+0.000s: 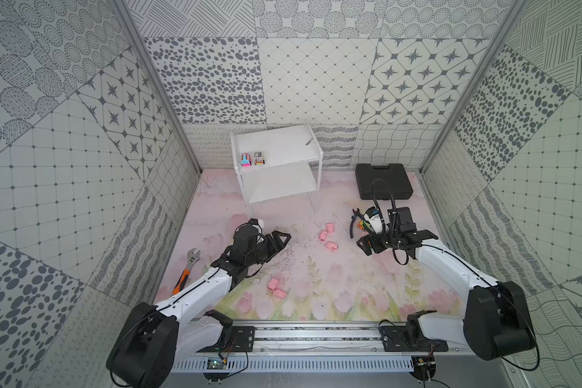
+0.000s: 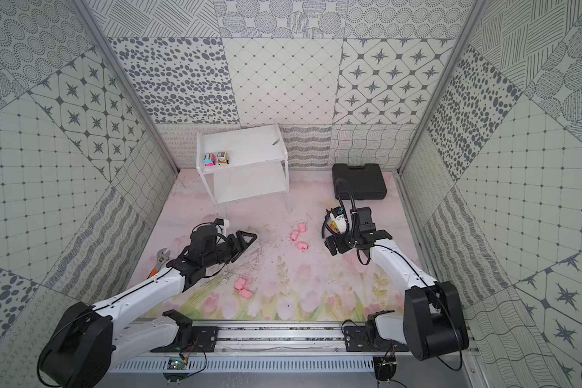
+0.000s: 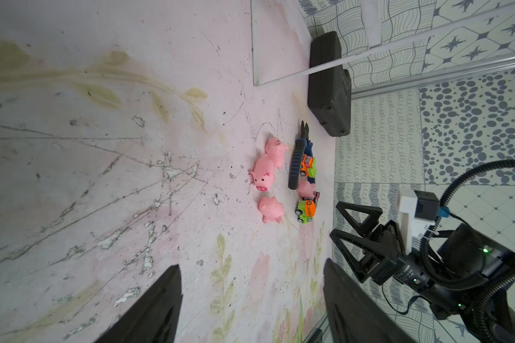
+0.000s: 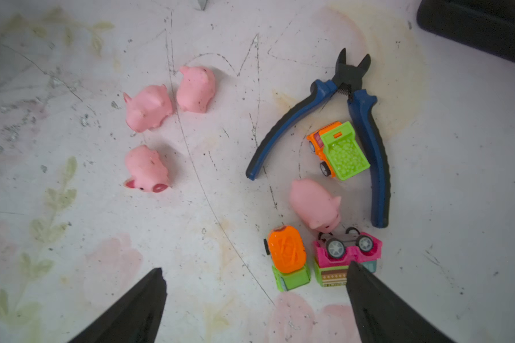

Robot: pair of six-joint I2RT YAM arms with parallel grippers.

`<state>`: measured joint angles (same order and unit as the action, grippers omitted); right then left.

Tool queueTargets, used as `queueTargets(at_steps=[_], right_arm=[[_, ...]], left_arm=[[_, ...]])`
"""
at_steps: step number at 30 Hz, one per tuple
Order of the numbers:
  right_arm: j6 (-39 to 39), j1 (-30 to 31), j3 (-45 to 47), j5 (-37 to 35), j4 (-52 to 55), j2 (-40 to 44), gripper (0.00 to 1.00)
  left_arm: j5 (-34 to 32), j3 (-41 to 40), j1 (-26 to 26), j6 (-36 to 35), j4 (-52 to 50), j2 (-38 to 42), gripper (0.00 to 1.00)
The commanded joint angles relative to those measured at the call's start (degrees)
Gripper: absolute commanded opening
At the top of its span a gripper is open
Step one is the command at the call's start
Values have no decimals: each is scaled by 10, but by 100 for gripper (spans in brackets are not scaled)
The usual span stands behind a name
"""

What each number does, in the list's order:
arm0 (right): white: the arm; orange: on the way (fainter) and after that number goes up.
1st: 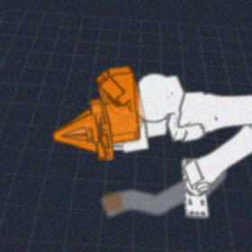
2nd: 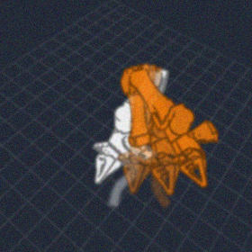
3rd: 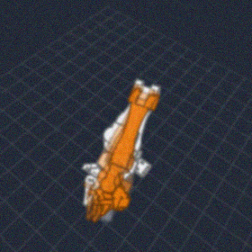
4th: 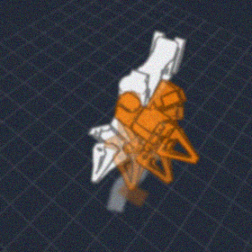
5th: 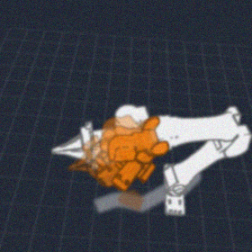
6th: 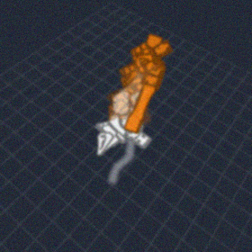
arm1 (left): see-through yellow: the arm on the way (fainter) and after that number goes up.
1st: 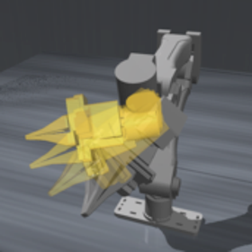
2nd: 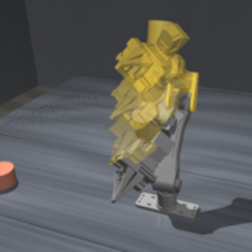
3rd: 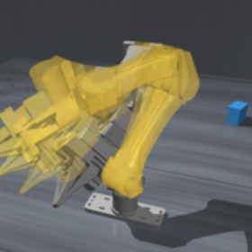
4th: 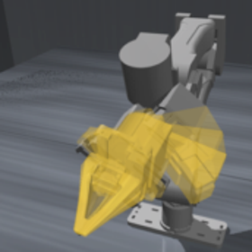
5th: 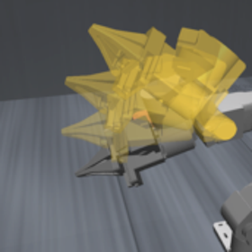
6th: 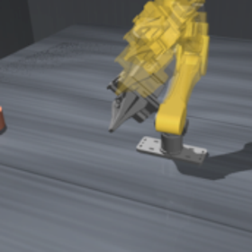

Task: Organize plastic toys on shelves
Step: Pick up the plastic toy at the center of the board.

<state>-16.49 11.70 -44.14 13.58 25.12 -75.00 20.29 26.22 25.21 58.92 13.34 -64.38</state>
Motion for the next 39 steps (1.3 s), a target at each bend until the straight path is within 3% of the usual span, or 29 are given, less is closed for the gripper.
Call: queueTargets(at_steps=[1, 5, 7, 10, 32, 39], right_arm=[[-110, -3, 3, 25, -3, -14, 99], [-131, -4, -16, 35, 9, -51, 74], [-133, -6, -31, 16, 17, -68, 62], [-123, -9, -57, -34, 37, -106, 51], [-118, -4, -89, -54, 65, -204, 47], [-127, -3, -85, -60, 68, -200, 44]], left_arm=[[36, 2, 1, 10, 102, -25, 78], [48, 8, -2, 1, 93, -29, 78], [51, 8, -4, -3, 88, -23, 79], [49, 8, -8, -10, 76, -15, 79], [47, 6, -13, -3, 73, -6, 79], [43, 5, -13, -5, 67, 0, 79]])
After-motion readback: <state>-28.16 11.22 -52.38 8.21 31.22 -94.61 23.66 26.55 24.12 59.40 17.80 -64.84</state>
